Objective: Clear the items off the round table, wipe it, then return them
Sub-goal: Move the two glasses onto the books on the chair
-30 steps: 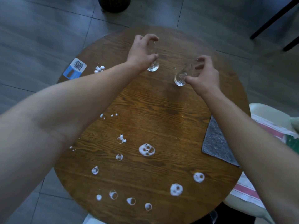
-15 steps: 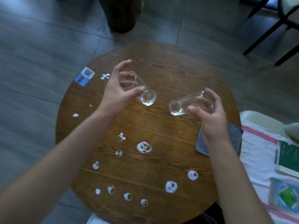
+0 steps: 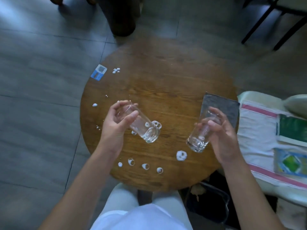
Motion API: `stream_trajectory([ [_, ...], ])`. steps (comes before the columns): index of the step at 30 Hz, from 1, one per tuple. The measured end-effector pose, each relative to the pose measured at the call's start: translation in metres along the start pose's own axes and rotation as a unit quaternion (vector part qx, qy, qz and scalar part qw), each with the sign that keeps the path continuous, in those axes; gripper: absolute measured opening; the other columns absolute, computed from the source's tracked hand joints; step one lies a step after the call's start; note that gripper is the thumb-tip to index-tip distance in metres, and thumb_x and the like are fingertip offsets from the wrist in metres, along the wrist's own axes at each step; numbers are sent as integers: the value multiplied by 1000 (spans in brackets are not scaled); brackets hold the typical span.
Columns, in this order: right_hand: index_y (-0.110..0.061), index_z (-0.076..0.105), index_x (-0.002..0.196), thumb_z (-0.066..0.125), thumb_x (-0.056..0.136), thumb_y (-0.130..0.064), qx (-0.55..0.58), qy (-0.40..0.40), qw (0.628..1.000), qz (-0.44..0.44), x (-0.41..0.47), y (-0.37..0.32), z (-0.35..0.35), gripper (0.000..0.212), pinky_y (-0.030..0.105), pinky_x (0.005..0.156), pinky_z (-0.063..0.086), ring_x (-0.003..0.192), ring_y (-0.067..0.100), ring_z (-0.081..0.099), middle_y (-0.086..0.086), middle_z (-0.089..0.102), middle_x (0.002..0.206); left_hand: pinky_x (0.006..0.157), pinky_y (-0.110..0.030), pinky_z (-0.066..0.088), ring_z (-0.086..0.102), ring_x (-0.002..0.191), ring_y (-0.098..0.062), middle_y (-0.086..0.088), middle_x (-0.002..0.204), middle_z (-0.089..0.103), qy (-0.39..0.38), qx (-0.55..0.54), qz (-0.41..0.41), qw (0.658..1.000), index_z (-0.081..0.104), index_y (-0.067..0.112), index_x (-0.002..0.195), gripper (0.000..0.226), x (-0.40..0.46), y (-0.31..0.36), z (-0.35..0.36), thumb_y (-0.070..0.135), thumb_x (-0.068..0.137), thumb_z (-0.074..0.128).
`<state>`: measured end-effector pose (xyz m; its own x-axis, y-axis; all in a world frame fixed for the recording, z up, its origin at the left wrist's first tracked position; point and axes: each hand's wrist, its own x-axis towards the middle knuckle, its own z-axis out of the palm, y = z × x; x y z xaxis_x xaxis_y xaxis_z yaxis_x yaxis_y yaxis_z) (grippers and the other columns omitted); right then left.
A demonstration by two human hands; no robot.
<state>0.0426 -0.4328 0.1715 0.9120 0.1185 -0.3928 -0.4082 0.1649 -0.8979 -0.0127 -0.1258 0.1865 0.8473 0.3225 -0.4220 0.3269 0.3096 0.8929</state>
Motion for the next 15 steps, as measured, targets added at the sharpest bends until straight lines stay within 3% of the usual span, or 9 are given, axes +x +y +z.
stream_trajectory([
  [5, -25, 61, 133, 79, 75, -39, 0, 40, 999, -36, -75, -14, 33, 63, 38, 80, 55, 79, 21, 63, 4, 64, 86, 81, -42, 57, 70, 81, -31, -13, 116, 76, -99, 56, 0, 994, 62, 21, 126, 70, -39, 37, -30, 58, 71, 84],
  [7, -21, 58, 137, 78, 76, -42, -1, 53, 997, -64, -101, -25, 49, 68, 35, 75, 54, 78, 21, 62, 8, 65, 89, 77, -39, 55, 67, 72, -25, -14, 111, 76, -123, 61, 25, 990, 64, 20, 124, 69, -55, 56, -49, 61, 73, 82],
  [11, -22, 53, 144, 60, 90, -34, -47, 61, 989, -128, -160, -42, 84, 55, 36, 84, 53, 89, 17, 69, 13, 73, 96, 75, -32, 55, 65, 79, -20, -14, 108, 73, -148, -15, 70, 986, 69, 21, 119, 61, -91, 90, -90, 56, 72, 86],
  [13, -23, 54, 143, 58, 90, -30, -62, 50, 985, -150, -189, -50, 102, 54, 39, 84, 52, 86, 16, 69, 14, 73, 95, 72, -29, 56, 65, 77, -18, -11, 104, 74, -159, -72, 78, 982, 67, 17, 117, 54, -109, 103, -104, 46, 75, 86],
  [15, -22, 54, 144, 60, 90, -30, -69, 42, 983, -167, -215, -59, 115, 55, 39, 84, 52, 84, 17, 69, 19, 70, 96, 73, -33, 59, 69, 77, -21, -9, 102, 74, -177, -102, 74, 976, 67, 17, 113, 57, -125, 113, -110, 49, 71, 90],
])
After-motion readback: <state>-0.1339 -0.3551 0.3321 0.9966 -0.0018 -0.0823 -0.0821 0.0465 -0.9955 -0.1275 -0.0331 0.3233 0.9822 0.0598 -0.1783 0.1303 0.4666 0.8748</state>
